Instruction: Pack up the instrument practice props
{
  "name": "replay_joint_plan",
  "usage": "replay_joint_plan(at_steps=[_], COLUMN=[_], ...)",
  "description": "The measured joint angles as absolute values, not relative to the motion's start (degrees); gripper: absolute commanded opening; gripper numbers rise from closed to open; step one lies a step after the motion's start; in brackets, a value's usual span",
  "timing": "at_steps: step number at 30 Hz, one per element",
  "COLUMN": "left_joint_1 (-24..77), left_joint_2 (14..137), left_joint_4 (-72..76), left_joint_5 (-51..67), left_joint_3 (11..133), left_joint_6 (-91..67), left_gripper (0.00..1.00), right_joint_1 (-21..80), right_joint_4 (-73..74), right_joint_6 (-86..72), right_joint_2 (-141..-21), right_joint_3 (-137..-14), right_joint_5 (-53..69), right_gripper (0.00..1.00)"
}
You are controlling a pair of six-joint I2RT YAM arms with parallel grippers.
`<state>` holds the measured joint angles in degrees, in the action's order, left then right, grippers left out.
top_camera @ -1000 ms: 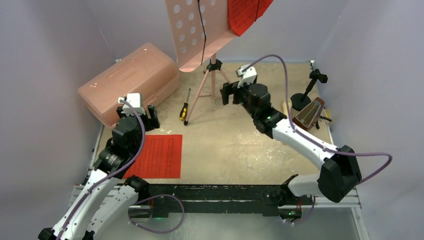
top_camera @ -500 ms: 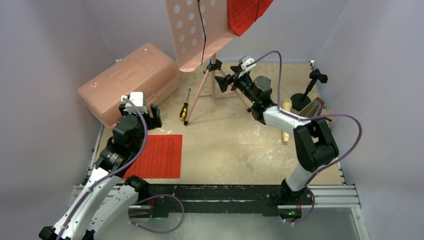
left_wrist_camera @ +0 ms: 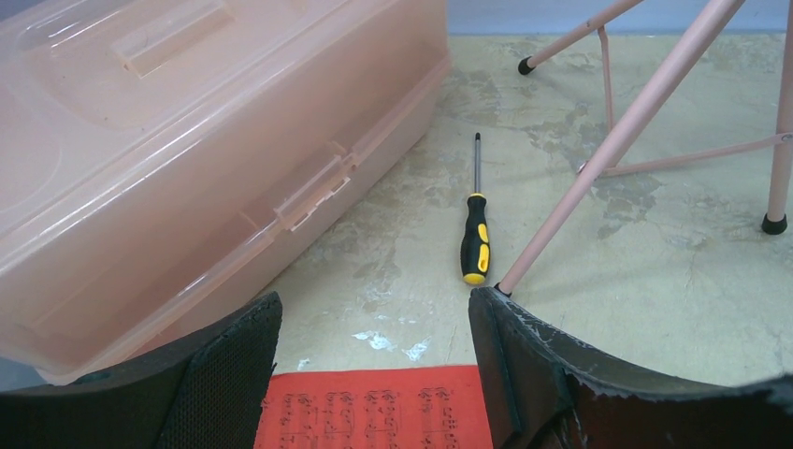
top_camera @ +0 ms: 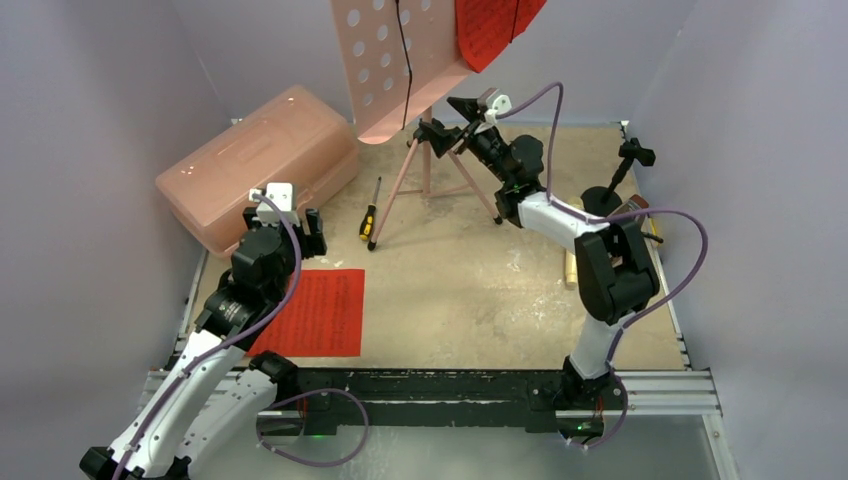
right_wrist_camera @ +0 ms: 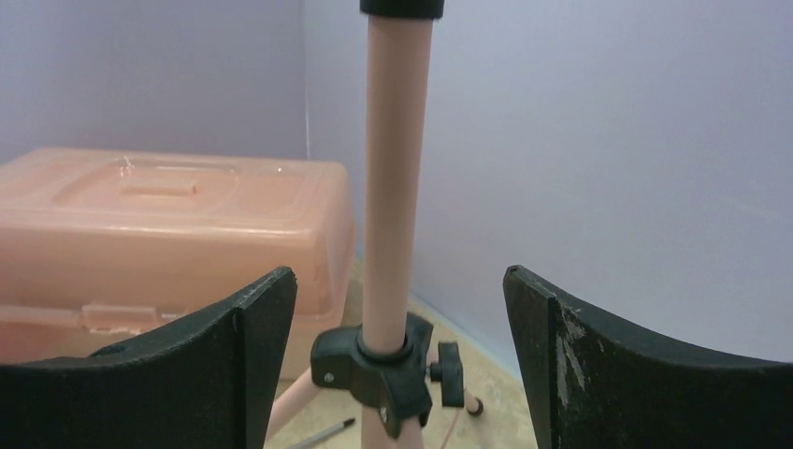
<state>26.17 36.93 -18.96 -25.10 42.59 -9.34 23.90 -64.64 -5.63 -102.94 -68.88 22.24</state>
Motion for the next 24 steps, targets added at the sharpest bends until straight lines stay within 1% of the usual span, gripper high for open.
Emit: replay_joint_plan(at_steps=[5,7,9,13,15,17,18,24], left_joint_1=[25.9,25.9,25.9,25.9,25.9,25.9,25.9,25.9], left_joint_2=[37.1,37.1,37.1,37.1,37.1,37.1,37.1,36.8], left_joint_4=[-18.9,-18.9,-18.9,-18.9,-18.9,-18.9,-18.9,-18.9], left_joint_5=[-24.8,-24.7,-24.6,-24.4,-24.2,-24.2,-24.1,-24.0], left_joint_3=[42.5,42.5,42.5,42.5,42.5,42.5,42.5,42.4], left_joint_6=[-9.3,-9.3,-9.3,-9.3,-9.3,-9.3,-9.3,-9.4], left_gripper=[0.72,0.72,0.72,0.72,0.72,0.72,0.72,0.72], right_joint_1=[23.9,23.9,23.9,23.9,24.1,24.6,24.7,24.9], right_joint_4=[-65.4,-65.5,-65.5,-64.9,-64.4,-63.9,-63.6,-62.4], right_joint_6=[-5.8,-6.2,-6.5,-7.0,-7.3,-7.2,-7.2,-5.7], right_joint_2=[-106.8,-108.5,-110.3,-112.3,-112.4,-112.4,-112.3,-110.3], right_joint_3=[-73.6,-75.2,-76.5,-78.3,-78.7,-78.9,-78.9,-76.6], right_joint_5=[22.5,22.8,23.2,23.9,24.6,24.9,24.6,21.6], right_gripper=[0.75,0.69,0.62,0.39,0.23,0.04,0.0,0.0])
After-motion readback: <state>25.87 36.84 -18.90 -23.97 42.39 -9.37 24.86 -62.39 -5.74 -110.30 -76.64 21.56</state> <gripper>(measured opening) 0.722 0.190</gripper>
